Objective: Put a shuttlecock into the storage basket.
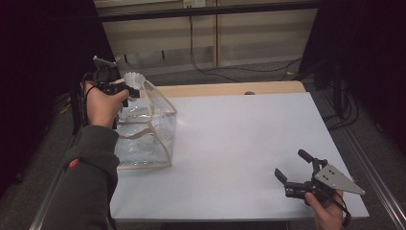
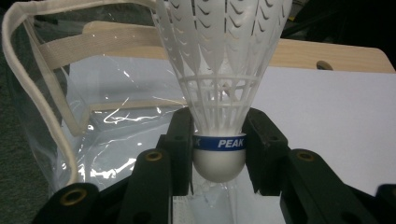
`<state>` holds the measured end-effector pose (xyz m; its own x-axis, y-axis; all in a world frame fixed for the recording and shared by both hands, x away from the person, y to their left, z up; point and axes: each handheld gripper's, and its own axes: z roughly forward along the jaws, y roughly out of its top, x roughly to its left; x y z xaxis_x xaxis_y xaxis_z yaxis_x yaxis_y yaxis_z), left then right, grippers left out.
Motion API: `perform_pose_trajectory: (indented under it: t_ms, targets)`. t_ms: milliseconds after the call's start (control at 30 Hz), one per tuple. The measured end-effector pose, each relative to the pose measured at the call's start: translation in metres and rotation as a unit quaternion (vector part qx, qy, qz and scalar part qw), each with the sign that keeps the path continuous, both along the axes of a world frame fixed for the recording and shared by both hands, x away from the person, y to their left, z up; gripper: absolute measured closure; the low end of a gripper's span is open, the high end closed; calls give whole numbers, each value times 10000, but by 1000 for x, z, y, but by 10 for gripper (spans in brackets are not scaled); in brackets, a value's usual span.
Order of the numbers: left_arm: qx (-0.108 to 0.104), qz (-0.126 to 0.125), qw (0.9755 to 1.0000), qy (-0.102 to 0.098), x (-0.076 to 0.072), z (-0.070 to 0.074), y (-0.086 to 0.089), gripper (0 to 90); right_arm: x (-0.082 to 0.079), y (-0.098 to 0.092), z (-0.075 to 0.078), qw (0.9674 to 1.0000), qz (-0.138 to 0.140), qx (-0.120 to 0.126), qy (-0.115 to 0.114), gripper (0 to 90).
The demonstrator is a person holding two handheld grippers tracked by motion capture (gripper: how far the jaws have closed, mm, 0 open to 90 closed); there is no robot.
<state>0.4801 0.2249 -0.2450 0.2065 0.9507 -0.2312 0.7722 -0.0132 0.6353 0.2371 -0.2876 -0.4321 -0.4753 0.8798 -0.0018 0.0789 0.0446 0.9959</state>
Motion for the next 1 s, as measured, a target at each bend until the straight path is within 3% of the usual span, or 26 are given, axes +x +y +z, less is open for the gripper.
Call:
perform_pose_trajectory:
  t_ms: [500, 1000]
  targets:
    - [71, 205, 9998, 18, 7, -16, 12, 652, 0, -2, -1, 10000, -16, -4, 12, 16]
    - [160, 190, 9997, -37, 13, -20, 13, 651, -2, -4, -2, 10000, -58, -10, 17, 16]
